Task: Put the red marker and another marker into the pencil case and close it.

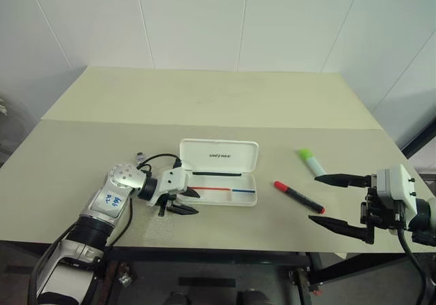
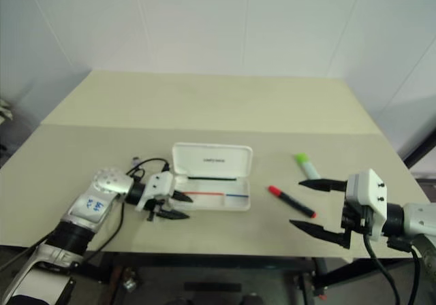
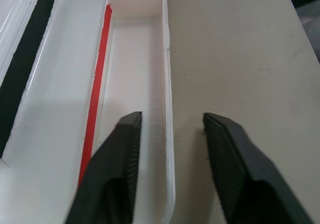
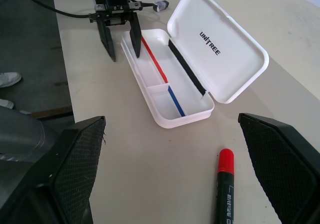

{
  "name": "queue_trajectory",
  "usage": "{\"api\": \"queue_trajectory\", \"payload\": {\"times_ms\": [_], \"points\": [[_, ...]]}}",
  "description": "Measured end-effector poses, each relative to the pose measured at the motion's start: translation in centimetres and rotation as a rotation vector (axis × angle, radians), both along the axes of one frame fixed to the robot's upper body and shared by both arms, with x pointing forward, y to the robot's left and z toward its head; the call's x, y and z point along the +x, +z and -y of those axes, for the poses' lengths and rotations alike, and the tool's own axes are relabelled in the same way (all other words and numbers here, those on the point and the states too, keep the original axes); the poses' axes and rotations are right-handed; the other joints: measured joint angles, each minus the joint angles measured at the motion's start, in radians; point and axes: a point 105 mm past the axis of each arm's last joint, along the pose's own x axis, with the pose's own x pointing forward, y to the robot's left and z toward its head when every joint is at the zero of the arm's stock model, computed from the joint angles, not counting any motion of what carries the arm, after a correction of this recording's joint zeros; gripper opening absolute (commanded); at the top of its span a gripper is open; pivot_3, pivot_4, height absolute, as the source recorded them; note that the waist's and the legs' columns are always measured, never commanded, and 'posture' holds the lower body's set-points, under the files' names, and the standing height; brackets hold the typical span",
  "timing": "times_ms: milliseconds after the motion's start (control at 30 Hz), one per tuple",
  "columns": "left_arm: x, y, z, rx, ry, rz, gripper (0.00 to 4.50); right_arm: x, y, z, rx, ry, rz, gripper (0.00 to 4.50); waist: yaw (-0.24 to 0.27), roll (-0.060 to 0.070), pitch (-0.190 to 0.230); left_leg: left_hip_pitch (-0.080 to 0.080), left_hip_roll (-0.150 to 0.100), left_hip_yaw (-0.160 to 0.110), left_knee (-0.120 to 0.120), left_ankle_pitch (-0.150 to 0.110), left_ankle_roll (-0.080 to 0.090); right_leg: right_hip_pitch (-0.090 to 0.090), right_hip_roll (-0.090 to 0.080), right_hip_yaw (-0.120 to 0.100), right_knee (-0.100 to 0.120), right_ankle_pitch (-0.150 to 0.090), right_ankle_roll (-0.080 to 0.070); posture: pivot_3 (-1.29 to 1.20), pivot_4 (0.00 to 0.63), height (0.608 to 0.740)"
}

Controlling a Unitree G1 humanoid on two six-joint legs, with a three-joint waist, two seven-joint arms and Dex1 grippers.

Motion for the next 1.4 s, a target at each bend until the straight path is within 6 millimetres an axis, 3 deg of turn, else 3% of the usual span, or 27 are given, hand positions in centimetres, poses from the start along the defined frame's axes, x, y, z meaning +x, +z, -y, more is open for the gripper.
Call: {"api": "queue_trajectory", "payload": {"times_ms": [100, 133, 467, 667, 967, 1400], "points": [[-0.6, 0.3, 0.4, -0.023, -0.008, -0.021, 4.31, 0.1, 0.1, -0.1, 0.002, 0.004, 0.002, 4.5, 0.0, 0.0, 0.0, 0.0, 0.0, 0.0, 0.0, 0.0, 0.0, 0.0, 0.0, 0.0, 0.0, 0.0, 0.0, 0.0, 0.15, 0.74], [-0.8, 0.4, 0.4, -0.034, -0.01, -0.031, 4.46, 0.2, 0.0, -0.1, 0.001, 0.007, 0.002, 4.5, 0.0, 0.0, 0.0, 0.0, 0.0, 0.0, 0.0, 0.0, 0.0, 0.0, 0.0, 0.0, 0.0, 0.0, 0.0, 0.0, 0.15, 0.74], [-2.1, 5.6, 0.3, -0.233, -0.017, -0.049, 4.46, 0.5, -0.3, -0.3, -0.01, -0.001, -0.004, 4.5, 0.0, 0.0, 0.0, 0.0, 0.0, 0.0, 0.0, 0.0, 0.0, 0.0, 0.0, 0.0, 0.0, 0.0, 0.0, 0.0, 0.15, 0.74], [-1.4, 7.8, -0.6, -0.363, -0.018, 0.004, 4.46, 2.3, -1.2, 0.3, -0.002, -0.131, 0.01, 4.5, 0.0, 0.0, 0.0, 0.0, 0.0, 0.0, 0.0, 0.0, 0.0, 0.0, 0.0, 0.0, 0.0, 0.0, -0.001, 0.0, 0.15, 0.74], [1.7, 7.3, -3.4, -0.445, 0.067, 0.05, 4.46, 5.2, -5.8, 2.2, -0.02, -0.344, -0.087, 4.5, 0.0, 0.001, 0.0, -0.001, 0.0, 0.001, -0.002, -0.001, 0.0, -0.002, 0.0, -0.001, -0.001, -0.001, -0.002, 0.0, 0.15, 0.74], [1.8, 7.8, -5.1, -0.506, 0.025, 0.034, 4.46, 6.9, -9.5, 1.3, 0.009, -0.379, -0.201, 4.5, -0.006, 0.001, 0.001, -0.001, 0.0, 0.0, -0.001, -0.001, 0.001, -0.002, 0.0, -0.001, 0.0, -0.001, -0.002, 0.0, 0.15, 0.74]]}}
